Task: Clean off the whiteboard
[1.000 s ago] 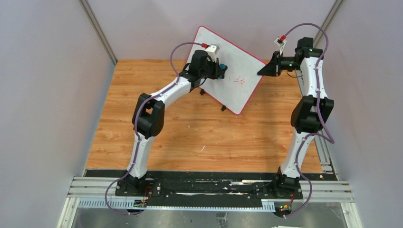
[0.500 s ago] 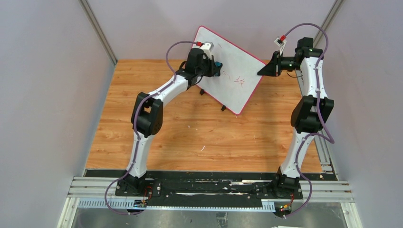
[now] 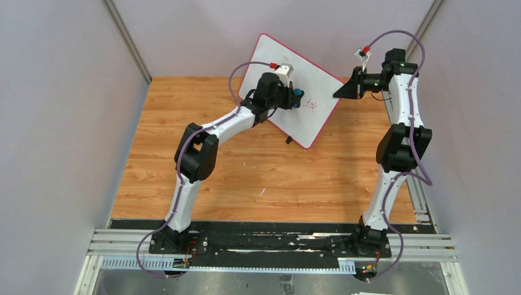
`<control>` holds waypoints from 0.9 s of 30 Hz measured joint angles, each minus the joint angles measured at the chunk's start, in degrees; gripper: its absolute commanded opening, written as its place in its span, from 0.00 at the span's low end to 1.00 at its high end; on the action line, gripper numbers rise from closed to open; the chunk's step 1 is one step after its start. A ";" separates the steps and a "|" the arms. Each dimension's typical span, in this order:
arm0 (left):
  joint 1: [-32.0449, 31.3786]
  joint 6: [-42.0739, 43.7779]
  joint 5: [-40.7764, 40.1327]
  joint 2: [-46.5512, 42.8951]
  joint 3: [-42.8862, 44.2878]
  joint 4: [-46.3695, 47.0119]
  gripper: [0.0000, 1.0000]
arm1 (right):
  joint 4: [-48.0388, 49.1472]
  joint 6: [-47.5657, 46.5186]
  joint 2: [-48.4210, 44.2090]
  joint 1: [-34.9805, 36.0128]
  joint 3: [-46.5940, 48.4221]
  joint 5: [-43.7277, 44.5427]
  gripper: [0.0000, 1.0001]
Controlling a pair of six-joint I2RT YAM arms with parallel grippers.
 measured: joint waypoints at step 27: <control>10.56 3.04 -0.46 -2.14 -6.03 -2.97 0.00 | 0.24 -0.61 0.00 0.13 0.00 -0.57 0.01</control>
